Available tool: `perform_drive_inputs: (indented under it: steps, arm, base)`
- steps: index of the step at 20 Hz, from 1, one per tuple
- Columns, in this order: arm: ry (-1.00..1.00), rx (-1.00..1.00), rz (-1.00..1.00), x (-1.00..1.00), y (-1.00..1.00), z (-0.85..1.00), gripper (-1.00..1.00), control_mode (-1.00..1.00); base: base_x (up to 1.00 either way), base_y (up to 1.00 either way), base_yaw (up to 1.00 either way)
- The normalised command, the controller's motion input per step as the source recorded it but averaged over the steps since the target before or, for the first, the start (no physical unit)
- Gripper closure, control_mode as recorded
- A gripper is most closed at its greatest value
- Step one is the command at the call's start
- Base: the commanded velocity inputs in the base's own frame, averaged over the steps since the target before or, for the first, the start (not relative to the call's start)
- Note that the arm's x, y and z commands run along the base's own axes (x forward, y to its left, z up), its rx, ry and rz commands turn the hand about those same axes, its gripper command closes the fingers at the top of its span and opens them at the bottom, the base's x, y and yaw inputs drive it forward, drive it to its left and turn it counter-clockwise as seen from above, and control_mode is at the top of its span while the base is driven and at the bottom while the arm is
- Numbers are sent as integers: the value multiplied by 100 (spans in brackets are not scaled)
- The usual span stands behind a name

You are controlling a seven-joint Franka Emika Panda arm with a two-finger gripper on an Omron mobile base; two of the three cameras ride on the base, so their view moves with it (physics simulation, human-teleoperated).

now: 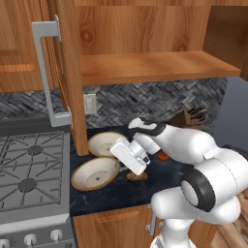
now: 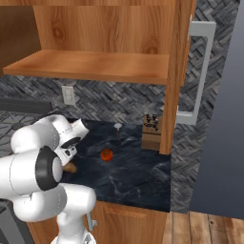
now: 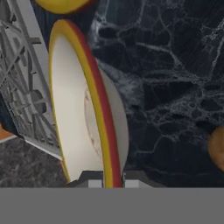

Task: Pick both bowls and place them on the counter. Then place the tomato in one bowl and place the potato in the other bowl.

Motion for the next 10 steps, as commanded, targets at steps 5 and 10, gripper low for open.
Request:
perform_drive_inputs:
  steps: [5, 10]
  arm:
    - [0, -13, -3, 0, -2, -18, 100, -100]
    - [0, -13, -4, -1, 0, -5, 100, -100]
  base:
    - [0, 0, 0]
    - [0, 0, 0]
